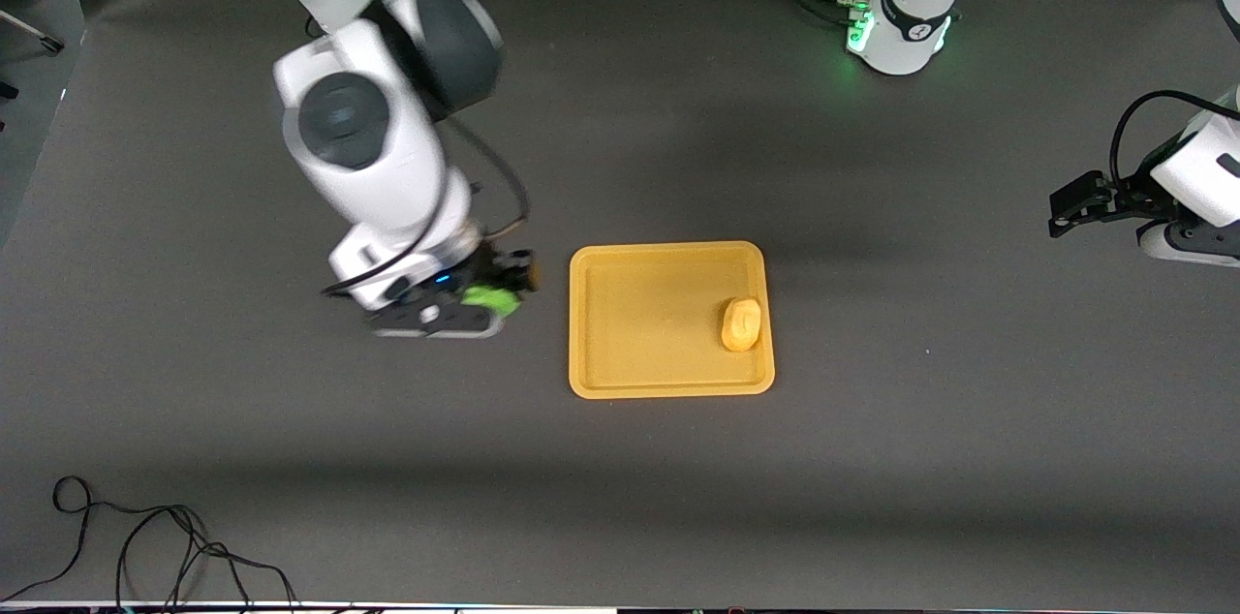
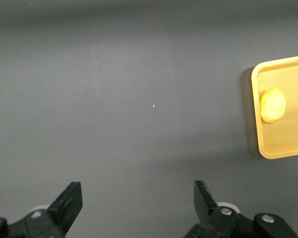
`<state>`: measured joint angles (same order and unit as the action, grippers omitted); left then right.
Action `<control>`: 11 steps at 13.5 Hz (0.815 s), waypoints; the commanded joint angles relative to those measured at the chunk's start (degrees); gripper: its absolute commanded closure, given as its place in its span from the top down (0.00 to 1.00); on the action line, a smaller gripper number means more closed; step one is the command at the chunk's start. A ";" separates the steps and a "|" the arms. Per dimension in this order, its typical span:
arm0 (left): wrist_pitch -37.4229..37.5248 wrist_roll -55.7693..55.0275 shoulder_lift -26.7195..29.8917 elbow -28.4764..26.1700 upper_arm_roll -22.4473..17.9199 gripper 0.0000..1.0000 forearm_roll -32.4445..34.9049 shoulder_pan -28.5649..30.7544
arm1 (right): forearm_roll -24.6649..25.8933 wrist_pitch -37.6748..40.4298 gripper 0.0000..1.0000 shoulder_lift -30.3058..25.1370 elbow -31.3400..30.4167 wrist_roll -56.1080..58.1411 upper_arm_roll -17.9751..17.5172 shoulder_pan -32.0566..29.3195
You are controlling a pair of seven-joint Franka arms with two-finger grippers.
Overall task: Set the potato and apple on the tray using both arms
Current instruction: 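Move the apple over the tray and lower it beside the potato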
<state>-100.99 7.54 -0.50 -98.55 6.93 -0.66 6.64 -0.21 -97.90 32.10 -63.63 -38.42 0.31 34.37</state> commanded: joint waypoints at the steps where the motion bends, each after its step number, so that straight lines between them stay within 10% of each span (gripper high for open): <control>1: -0.08 0.99 -0.37 0.55 -0.07 1.00 0.40 -0.13 | 0.66 -0.97 0.53 7.08 7.54 -7.87 0.83 6.13; 11: -1.84 2.13 -1.25 0.55 0.02 1.00 1.19 -0.13 | 5.13 -23.28 0.53 26.77 7.46 -14.05 1.01 11.16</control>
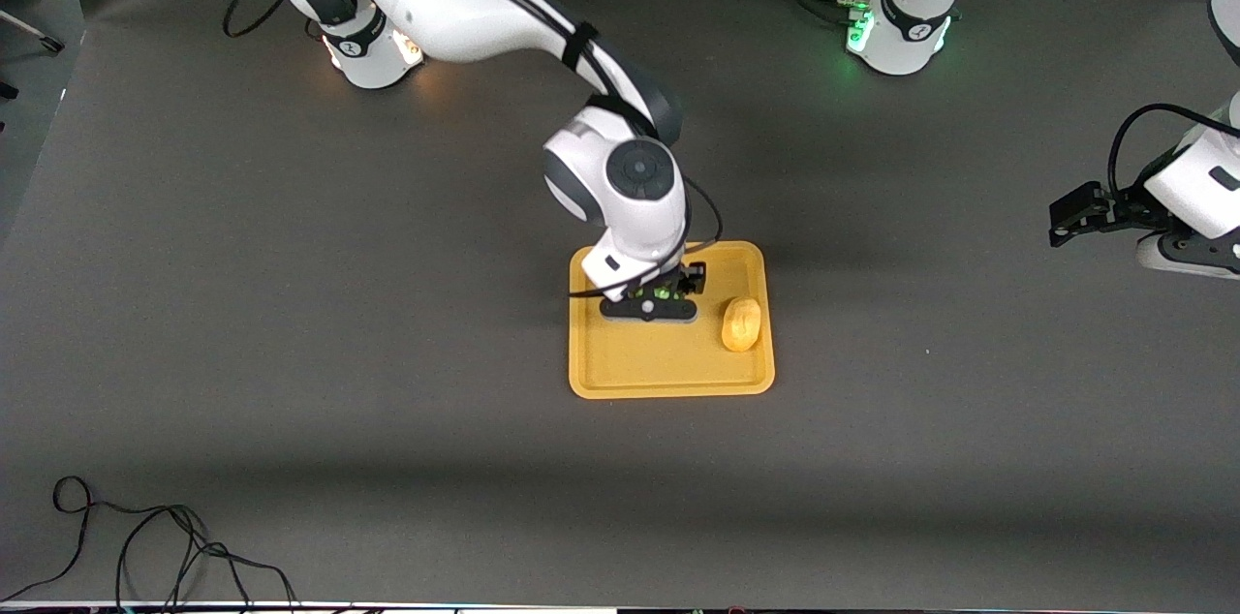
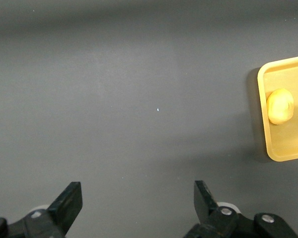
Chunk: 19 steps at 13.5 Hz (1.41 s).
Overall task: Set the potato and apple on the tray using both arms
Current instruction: 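Move the apple over the tray and lower it beside the potato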
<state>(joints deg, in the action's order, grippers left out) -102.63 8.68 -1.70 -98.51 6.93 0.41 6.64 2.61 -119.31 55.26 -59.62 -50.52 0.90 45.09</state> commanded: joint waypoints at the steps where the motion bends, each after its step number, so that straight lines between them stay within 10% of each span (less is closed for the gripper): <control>1: -0.29 0.99 -0.06 0.51 0.01 1.00 -0.23 -0.05 | 2.31 -3.54 0.53 5.02 3.45 -2.12 0.42 0.44; 7: 0.23 -0.59 -0.23 0.43 -0.25 1.00 -2.08 0.39 | 2.40 -6.81 0.55 7.58 3.45 -4.84 0.33 0.70; 8: 0.23 -0.94 -0.32 0.43 -0.25 1.00 -1.90 0.39 | 2.48 -6.81 0.67 7.67 3.37 -4.93 0.42 1.66; 9: 0.23 -0.95 -0.41 0.43 -0.25 1.00 -1.99 0.39 | 2.40 -6.90 1.00 7.67 3.28 -5.11 0.51 1.76; 19: -1.00 -0.95 -0.85 -0.01 -0.16 1.00 -1.72 0.04 | 2.40 12.58 1.00 -9.79 3.37 -4.06 1.12 -0.25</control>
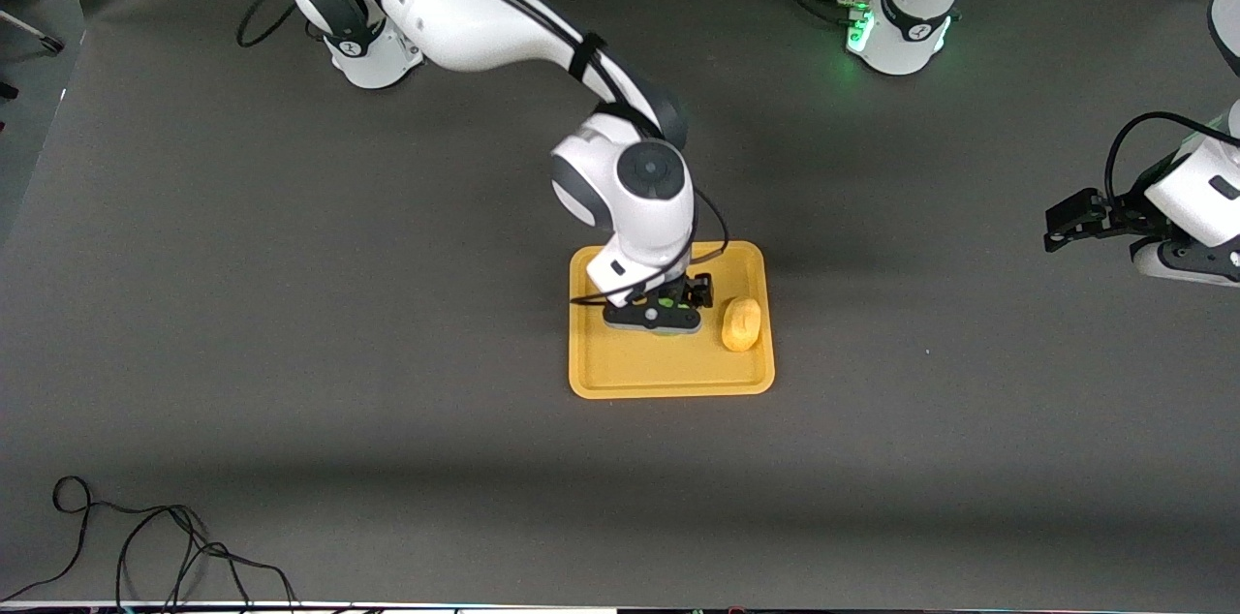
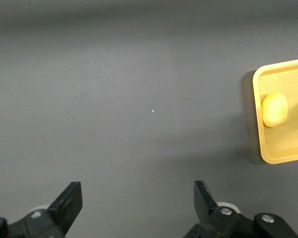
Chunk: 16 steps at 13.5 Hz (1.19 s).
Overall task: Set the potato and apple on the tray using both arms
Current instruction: 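Open the right gripper and release the apple on the tray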
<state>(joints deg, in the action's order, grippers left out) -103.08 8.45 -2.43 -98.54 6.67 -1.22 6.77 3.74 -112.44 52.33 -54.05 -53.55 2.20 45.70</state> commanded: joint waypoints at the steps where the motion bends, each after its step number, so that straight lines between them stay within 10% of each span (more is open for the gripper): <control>1: -0.54 -0.71 -0.12 0.02 0.10 1.00 -0.10 -0.09 | 1.27 8.70 1.00 -9.76 -2.29 -0.95 -0.17 -1.74; 7: -0.63 -0.71 -0.74 0.02 0.01 1.00 -0.19 0.35 | 1.35 24.71 1.00 -26.99 -8.86 16.69 1.05 -9.30; 16: -1.16 -0.80 -0.47 0.11 0.01 1.00 -0.10 -0.09 | -6.20 22.09 1.00 -49.33 -32.68 45.69 1.41 -35.47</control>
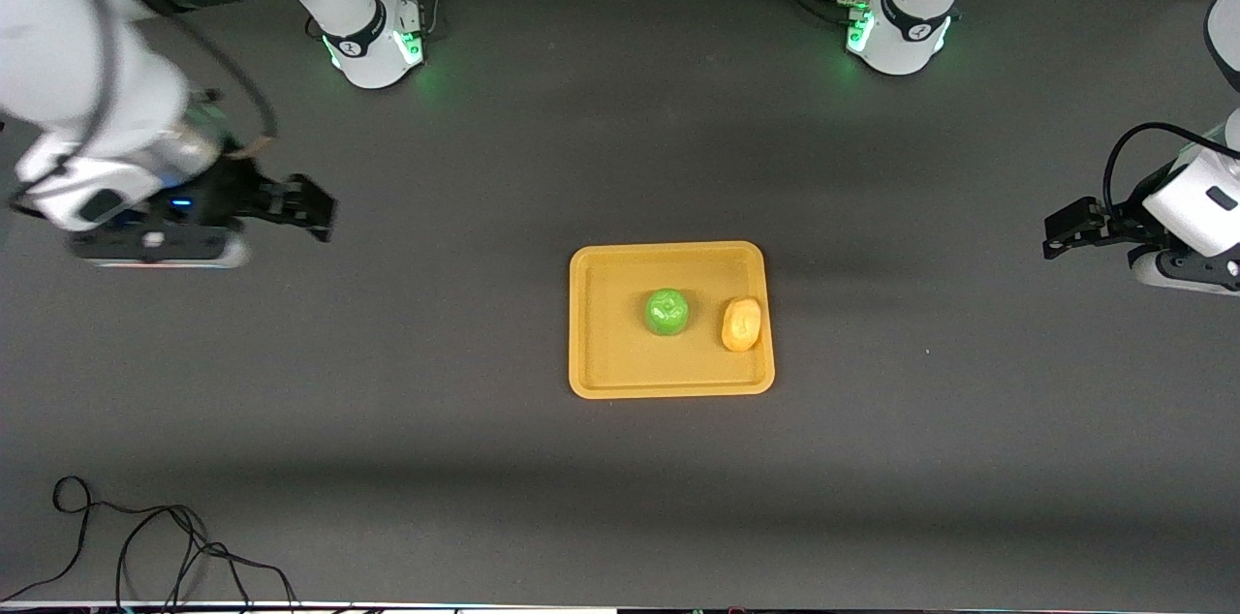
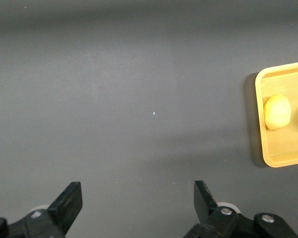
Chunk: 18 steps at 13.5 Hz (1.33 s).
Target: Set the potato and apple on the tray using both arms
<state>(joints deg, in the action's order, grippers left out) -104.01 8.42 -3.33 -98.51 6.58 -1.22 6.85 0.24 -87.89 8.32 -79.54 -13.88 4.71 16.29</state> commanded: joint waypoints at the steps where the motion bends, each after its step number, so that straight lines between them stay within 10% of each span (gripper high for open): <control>1: -0.23 -0.60 0.52 0.08 0.19 1.00 -0.10 -0.08 | -2.70 -2.38 1.00 -5.68 -7.55 9.80 -1.28 -8.62; 18: -0.05 -0.77 0.25 -0.63 0.27 1.00 -0.37 -0.26 | -1.11 -2.47 1.00 -7.09 -11.16 11.25 0.21 -14.44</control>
<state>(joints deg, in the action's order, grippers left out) -103.93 8.38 -3.34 -98.80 6.87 -1.22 6.85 -0.81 -89.94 2.55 -89.59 -1.58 5.04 1.89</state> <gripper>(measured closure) 0.000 0.000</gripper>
